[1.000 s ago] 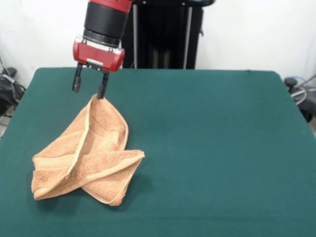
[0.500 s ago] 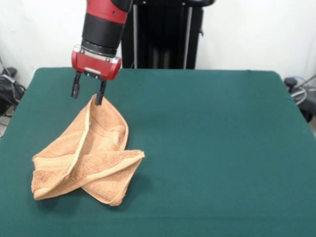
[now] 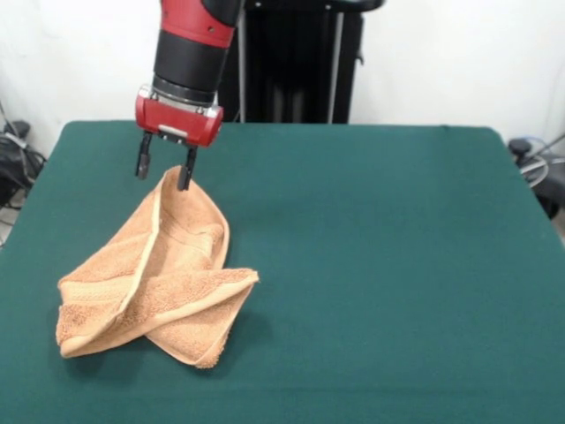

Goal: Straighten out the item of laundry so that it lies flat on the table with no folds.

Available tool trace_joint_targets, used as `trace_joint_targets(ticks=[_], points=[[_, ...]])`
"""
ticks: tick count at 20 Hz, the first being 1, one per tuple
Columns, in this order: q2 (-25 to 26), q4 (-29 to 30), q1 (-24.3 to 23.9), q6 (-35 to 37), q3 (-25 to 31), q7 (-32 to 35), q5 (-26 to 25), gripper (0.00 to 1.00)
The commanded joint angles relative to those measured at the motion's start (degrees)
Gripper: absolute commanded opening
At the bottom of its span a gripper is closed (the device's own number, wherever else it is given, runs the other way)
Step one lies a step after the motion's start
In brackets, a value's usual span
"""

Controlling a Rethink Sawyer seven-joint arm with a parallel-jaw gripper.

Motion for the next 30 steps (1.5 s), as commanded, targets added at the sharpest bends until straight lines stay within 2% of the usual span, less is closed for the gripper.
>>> trace_joint_targets(ticks=[1, 5, 9, 16, 21, 25, 30], points=[[0.39, -2.74, 1.93, 4.38, 0.27, 8.93, 2.63, 1.0], [0.33, -3.04, 1.66, 4.97, 0.29, 8.54, 2.4, 1.0], [1.88, -3.87, -2.36, 11.46, 4.9, 6.89, 1.9, 1.0], [3.09, -4.45, -2.36, 14.34, 4.74, 7.34, 2.63, 1.0], [3.52, -4.51, -2.9, 12.59, 5.63, 7.96, 1.46, 1.0], [3.79, -4.04, -1.02, 10.35, 4.55, 9.18, 1.72, 1.0], [2.35, -3.18, -1.53, 9.14, 4.57, 9.83, 1.6, 1.0]])
